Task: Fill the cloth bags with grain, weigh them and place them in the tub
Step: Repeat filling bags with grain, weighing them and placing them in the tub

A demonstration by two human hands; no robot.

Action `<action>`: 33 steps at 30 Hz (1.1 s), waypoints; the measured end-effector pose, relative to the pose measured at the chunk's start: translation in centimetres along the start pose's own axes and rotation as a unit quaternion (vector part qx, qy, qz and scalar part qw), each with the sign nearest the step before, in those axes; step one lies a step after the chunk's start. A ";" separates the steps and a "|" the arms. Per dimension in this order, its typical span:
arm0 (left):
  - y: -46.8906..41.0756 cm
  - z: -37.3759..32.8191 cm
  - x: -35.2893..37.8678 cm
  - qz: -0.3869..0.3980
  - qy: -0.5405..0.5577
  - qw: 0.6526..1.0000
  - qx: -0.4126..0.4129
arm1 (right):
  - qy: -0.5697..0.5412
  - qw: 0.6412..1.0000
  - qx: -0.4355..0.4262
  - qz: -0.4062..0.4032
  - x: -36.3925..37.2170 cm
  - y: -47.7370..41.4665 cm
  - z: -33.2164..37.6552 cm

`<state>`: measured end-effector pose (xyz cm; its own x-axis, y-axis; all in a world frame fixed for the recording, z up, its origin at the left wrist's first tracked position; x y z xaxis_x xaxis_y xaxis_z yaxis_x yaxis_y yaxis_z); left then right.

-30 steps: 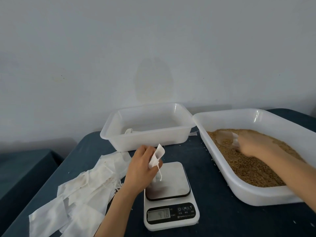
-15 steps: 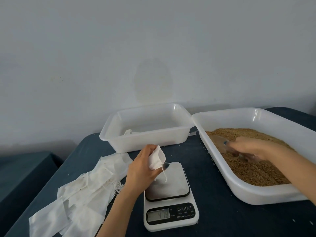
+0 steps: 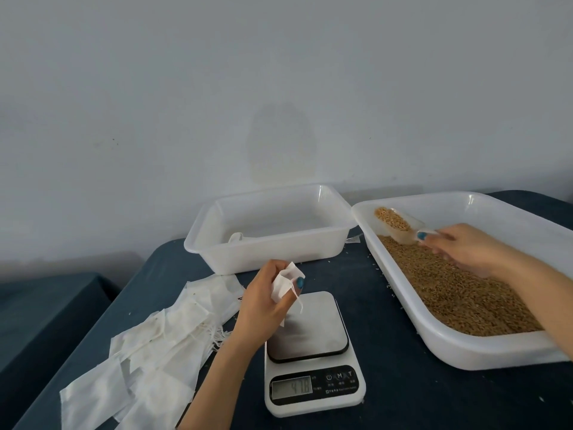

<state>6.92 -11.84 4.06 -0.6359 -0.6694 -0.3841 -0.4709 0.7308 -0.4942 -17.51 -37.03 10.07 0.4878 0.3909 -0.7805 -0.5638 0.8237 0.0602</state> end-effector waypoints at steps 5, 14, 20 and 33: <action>-0.1 0.3 -0.1 0.011 -0.002 1.000 -0.028 | 0.068 0.987 -0.137 -0.043 -0.6 1.4 1.5; -0.3 0.9 -0.2 0.020 0.008 0.998 -0.064 | 0.075 0.952 -0.280 0.097 1.2 4.2 5.1; -0.2 0.6 -0.3 0.034 0.017 0.997 -0.062 | 0.134 0.936 -0.309 0.105 1.5 4.4 6.3; -0.1 0.5 0.2 0.103 -0.068 0.991 -0.053 | 0.339 0.839 -0.424 -0.043 0.3 4.3 10.1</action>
<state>7.15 -12.09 3.65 -0.6407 -0.5111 -0.5730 -0.4061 0.8589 -0.3121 -13.08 -29.22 16.31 0.2225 -0.2146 -0.9510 -0.9573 0.1366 -0.2547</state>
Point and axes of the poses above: each hand's wrist, its own y-axis away from the middle knuckle, its own x-axis out of the palm, z = x × y, the point moved 2 cm from there along -y, towards the middle knuckle, and after that the axes turned 8 degrees about y, right-handed, at the moved point
